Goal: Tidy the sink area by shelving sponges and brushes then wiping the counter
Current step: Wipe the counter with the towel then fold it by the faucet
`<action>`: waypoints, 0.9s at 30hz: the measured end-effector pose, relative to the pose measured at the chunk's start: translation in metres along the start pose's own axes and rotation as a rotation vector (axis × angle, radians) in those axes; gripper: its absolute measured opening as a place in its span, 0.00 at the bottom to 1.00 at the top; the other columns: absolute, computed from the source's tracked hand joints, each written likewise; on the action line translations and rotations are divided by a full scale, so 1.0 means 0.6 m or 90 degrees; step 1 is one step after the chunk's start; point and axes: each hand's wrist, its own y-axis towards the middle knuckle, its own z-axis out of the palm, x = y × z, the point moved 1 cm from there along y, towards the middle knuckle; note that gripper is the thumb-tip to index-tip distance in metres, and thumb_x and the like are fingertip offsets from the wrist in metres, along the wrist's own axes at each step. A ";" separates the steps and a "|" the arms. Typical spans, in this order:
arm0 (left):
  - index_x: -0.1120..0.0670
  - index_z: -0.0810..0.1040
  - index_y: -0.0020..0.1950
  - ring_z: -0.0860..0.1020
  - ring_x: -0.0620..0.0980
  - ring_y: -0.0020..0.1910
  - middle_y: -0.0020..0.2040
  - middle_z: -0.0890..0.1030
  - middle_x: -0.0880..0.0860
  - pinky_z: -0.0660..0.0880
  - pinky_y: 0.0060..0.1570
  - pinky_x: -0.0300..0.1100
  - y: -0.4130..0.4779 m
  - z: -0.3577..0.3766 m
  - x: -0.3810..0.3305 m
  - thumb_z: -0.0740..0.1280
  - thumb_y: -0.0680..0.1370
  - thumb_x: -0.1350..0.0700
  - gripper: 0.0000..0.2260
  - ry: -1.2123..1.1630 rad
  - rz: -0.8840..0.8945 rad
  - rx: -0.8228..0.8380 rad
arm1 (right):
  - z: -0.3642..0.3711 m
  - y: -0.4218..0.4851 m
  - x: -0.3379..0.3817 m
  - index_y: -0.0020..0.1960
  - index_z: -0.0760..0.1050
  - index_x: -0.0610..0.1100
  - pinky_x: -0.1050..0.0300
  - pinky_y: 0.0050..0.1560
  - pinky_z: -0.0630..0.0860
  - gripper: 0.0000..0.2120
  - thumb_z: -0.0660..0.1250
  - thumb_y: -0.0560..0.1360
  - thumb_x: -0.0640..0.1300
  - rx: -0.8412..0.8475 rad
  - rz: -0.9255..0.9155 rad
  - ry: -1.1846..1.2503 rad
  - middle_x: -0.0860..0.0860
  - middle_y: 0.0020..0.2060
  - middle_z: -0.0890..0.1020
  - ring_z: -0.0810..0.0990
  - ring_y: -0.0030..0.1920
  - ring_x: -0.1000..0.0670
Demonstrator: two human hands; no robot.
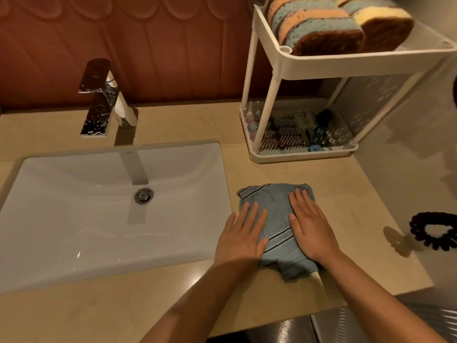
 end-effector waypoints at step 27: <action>0.56 0.70 0.69 0.69 0.51 0.67 0.69 0.71 0.54 0.63 0.60 0.35 -0.049 -0.164 0.140 0.55 0.82 0.51 0.18 -0.355 -0.072 0.201 | -0.034 0.000 0.186 0.54 0.78 0.42 0.51 0.55 0.70 0.16 0.53 0.80 0.45 -0.049 -0.056 0.108 0.46 0.53 0.82 0.77 0.55 0.43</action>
